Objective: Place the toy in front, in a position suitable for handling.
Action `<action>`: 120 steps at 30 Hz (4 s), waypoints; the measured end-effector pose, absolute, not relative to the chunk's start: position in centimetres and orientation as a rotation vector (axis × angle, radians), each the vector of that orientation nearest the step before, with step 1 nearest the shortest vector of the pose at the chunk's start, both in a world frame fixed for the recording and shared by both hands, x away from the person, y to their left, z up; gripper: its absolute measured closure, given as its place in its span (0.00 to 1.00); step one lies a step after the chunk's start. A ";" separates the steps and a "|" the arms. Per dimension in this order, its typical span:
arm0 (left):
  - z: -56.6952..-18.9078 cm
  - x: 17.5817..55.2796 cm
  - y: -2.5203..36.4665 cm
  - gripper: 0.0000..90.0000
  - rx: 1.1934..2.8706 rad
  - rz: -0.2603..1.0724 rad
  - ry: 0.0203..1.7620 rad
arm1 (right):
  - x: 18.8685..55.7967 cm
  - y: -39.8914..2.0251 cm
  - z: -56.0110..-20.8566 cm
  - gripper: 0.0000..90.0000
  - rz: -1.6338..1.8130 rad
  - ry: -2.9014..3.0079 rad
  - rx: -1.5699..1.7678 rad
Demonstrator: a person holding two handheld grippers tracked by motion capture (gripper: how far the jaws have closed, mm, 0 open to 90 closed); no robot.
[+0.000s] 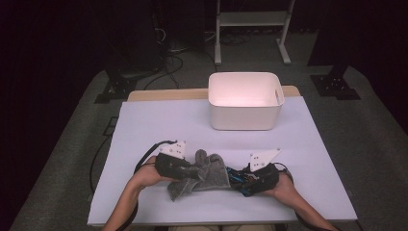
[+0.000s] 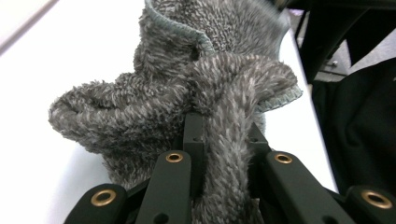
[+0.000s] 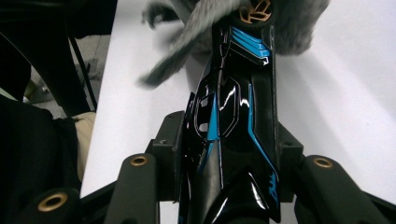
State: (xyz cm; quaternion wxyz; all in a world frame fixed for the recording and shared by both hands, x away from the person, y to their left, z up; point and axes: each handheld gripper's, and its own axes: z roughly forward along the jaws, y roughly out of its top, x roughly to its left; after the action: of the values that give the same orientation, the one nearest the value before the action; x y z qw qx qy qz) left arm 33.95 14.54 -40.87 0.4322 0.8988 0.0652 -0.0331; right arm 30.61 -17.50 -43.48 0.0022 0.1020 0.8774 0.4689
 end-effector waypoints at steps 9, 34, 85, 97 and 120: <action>-40.2 33.9 14.0 0.86 2.171 -0.091 0.138 | 30.8 -17.0 -42.7 0.62 1.536 2.724 0.285; -35.4 33.3 12.8 0.86 2.128 -0.043 0.028 | 31.1 -14.8 -41.5 0.57 1.459 2.746 0.267; -32.6 33.3 11.3 0.86 2.221 -0.007 -0.046 | 30.6 -14.3 -41.4 0.62 1.474 2.706 0.209; -33.8 33.6 12.5 0.86 2.196 -0.033 0.001 | 30.7 -14.3 -41.5 0.62 1.482 2.707 0.220; -32.8 33.8 11.5 0.86 2.192 -0.026 -0.032 | 30.6 -14.2 -41.5 0.62 1.474 2.705 0.212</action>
State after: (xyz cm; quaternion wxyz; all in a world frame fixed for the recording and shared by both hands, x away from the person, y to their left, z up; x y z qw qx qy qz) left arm 33.80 11.53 -32.80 0.4568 0.8894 -0.0132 -0.0106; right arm 30.61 -14.17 -41.46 0.0271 0.0686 0.8757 0.4772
